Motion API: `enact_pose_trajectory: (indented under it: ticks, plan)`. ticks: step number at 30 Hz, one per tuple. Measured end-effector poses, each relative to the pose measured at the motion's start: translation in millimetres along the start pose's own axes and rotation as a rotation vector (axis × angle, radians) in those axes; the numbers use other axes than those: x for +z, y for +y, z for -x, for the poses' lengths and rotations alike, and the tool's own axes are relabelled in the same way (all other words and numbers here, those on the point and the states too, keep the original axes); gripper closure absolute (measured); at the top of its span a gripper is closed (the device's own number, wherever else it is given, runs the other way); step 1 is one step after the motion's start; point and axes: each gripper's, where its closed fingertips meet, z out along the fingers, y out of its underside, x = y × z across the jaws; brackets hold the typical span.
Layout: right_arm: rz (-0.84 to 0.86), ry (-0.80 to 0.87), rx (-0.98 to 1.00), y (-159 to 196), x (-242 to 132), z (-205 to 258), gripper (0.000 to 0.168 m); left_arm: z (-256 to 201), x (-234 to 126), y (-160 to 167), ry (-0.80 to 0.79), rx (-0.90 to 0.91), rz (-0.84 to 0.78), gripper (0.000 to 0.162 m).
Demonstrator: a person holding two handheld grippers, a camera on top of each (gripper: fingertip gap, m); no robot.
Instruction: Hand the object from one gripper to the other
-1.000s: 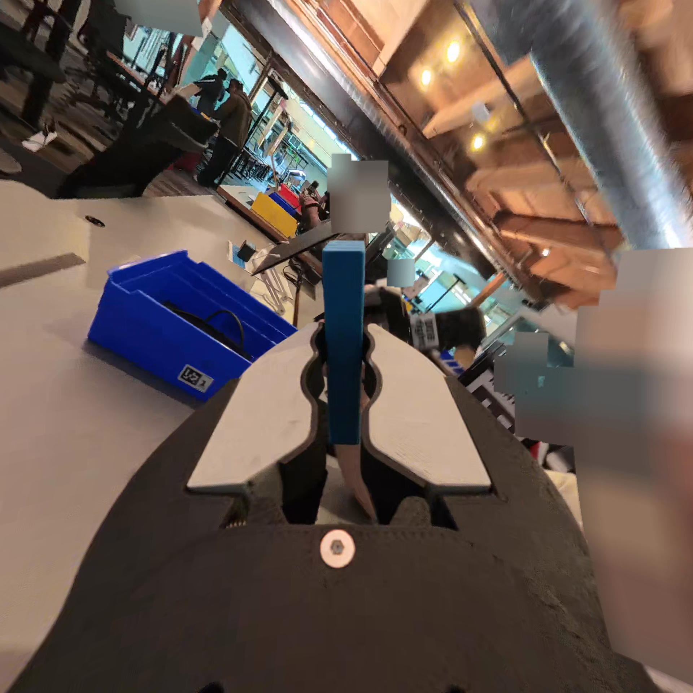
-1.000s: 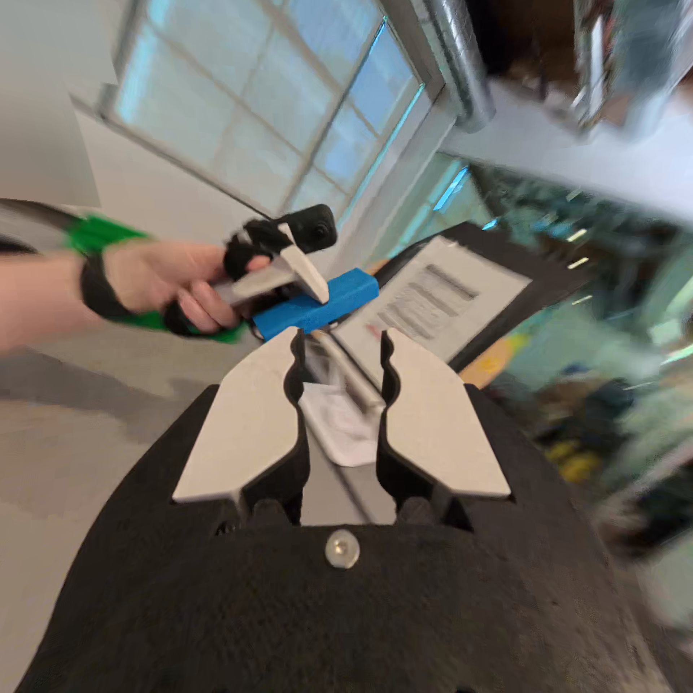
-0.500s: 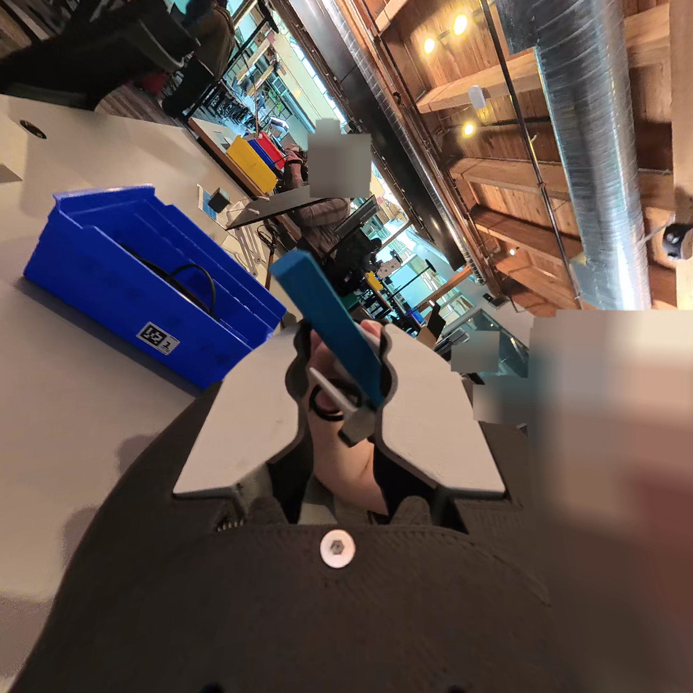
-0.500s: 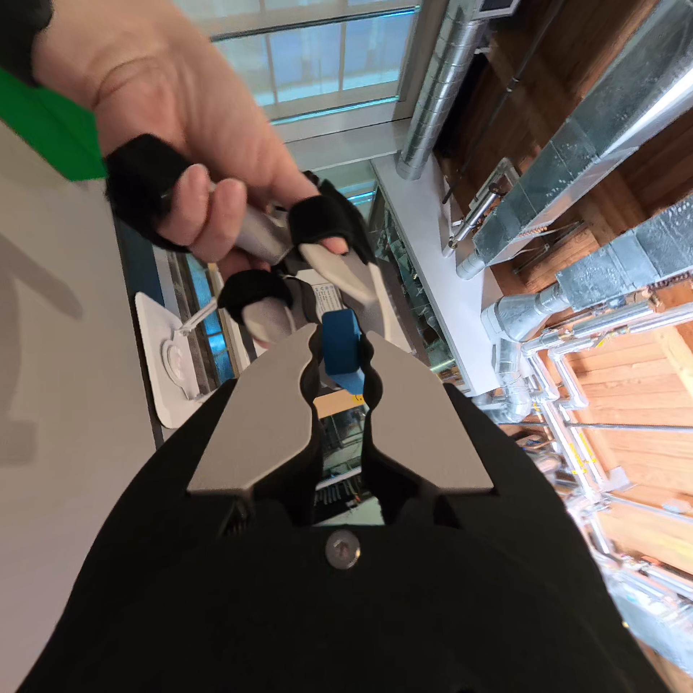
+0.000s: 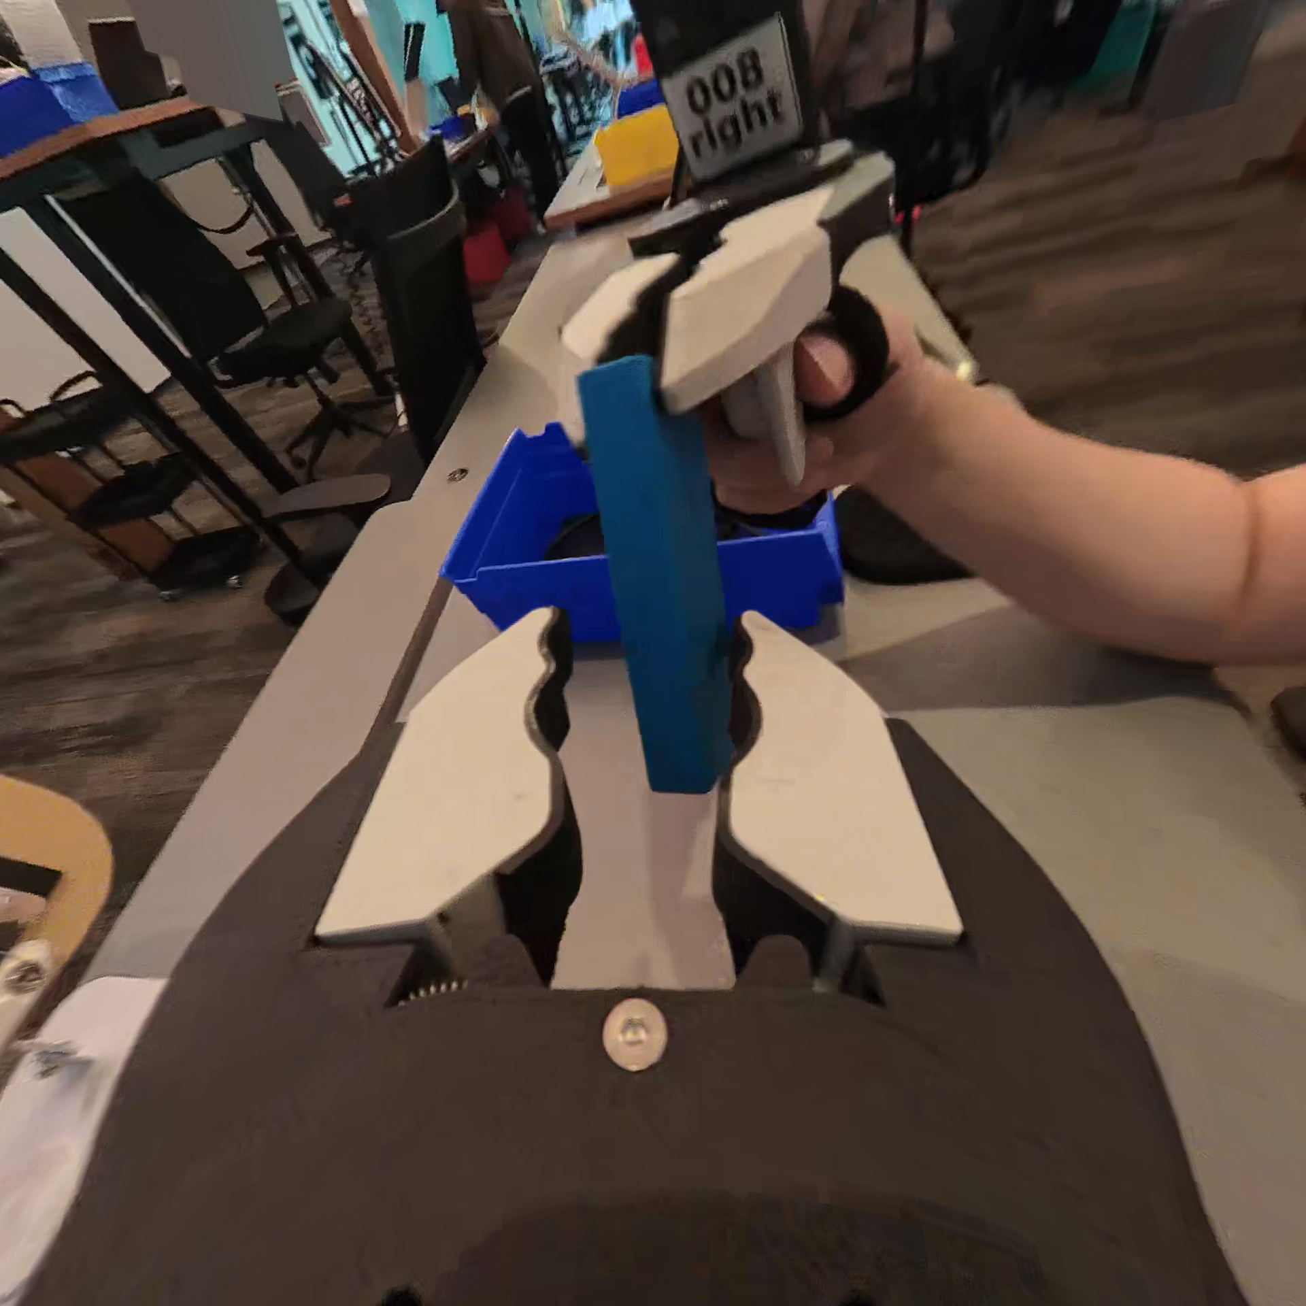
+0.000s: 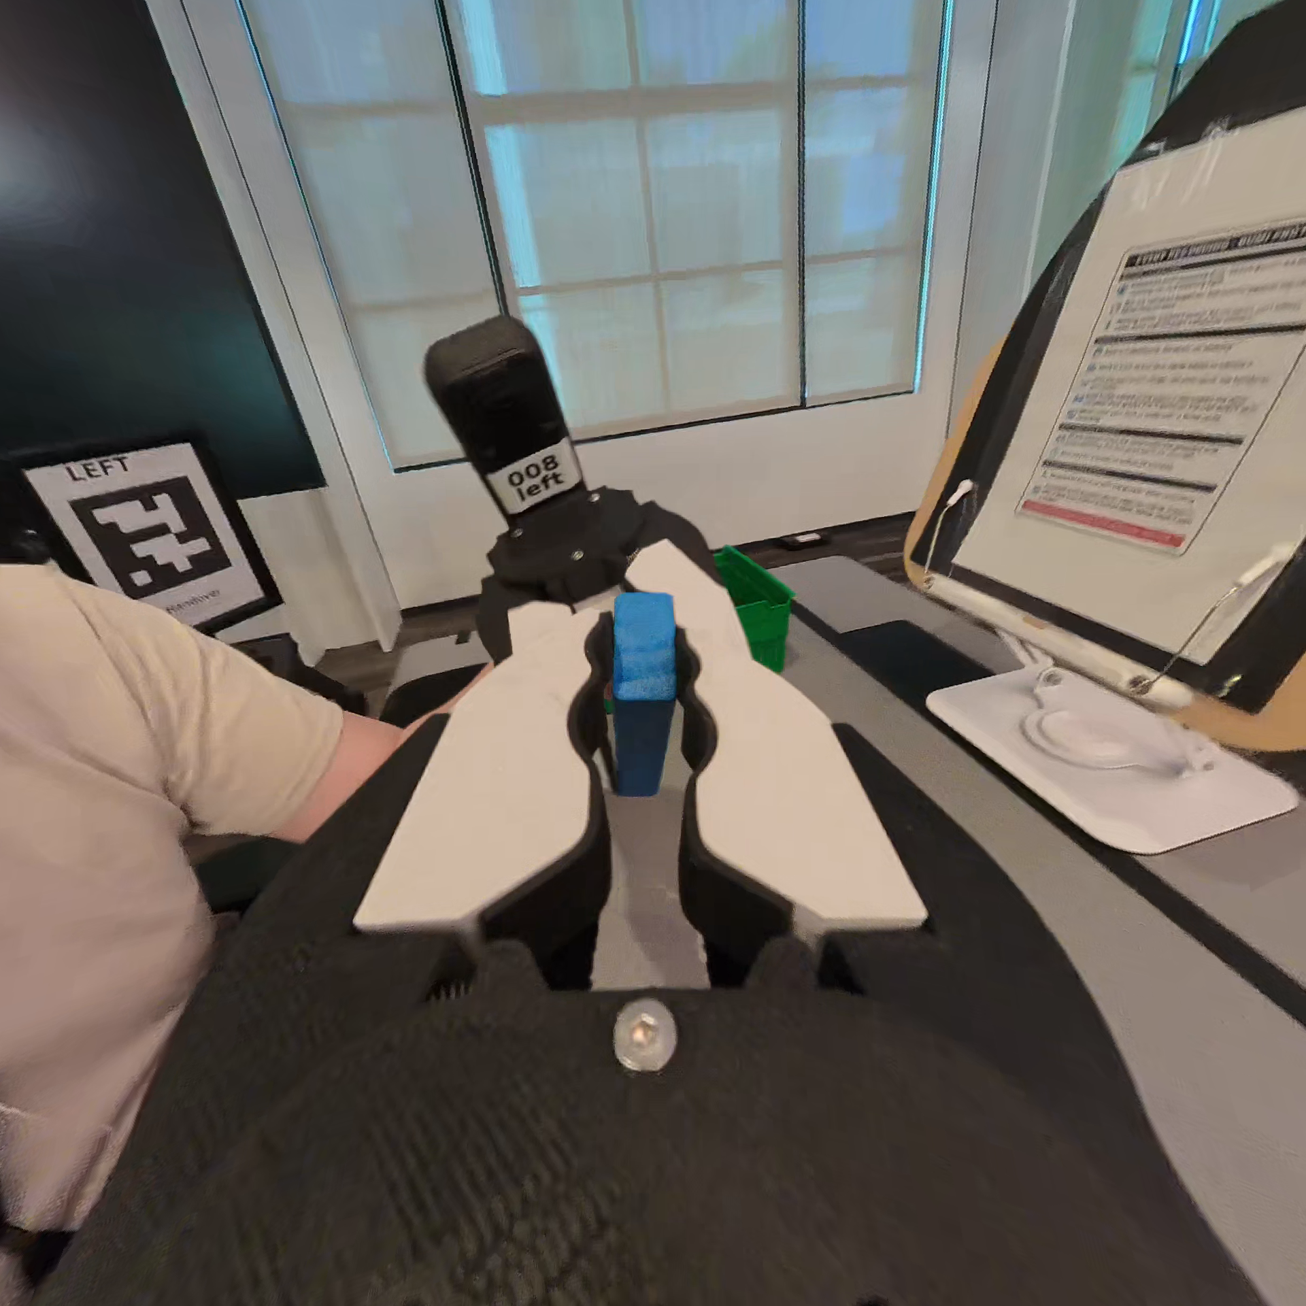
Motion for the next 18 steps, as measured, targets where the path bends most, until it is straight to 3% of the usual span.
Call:
enact_pose_trajectory:
  ticks: [1, 3, 5, 7, 10, 12, 15, 18]
  plan:
    - [0.002, 0.002, 0.002, 0.9, 0.2, -1.1, 0.151, -3.5, 4.1, 0.8, 0.000, 0.024, 0.008, 0.133]
    - [-0.054, 0.006, -0.047, -5.4, -1.6, -0.5, 0.151, -3.8, 8.7, -4.4, 0.008, -0.028, -0.027, 0.139]
    - [-0.137, 0.039, -0.112, -17.0, -6.8, -1.4, 0.148, -7.3, 7.1, -15.7, 0.111, -0.170, -0.095, 0.145]
    - [-0.229, 0.108, -0.189, -32.1, -19.6, -4.5, 0.132, 4.1, -1.2, -26.2, 0.139, -0.327, -0.187, 0.145]
    - [-0.267, 0.189, -0.210, -40.8, -38.7, -15.1, 0.129, 32.7, -22.4, -41.2, 0.112, -0.507, -0.381, 0.144]
    - [-0.257, 0.150, -0.106, -36.3, -37.4, -19.5, 0.124, 45.5, -36.1, -51.9, 0.078, -0.524, -0.536, 0.144]
    - [-0.131, 0.055, 0.046, -8.5, -10.1, -19.7, 0.108, 44.8, -25.3, -46.4, 0.029, -0.481, -0.496, 0.144]
    - [0.051, 0.069, 0.046, 29.5, 16.8, -25.6, 0.113, 39.9, -18.7, -49.7, 0.020, -0.456, -0.532, 0.144]
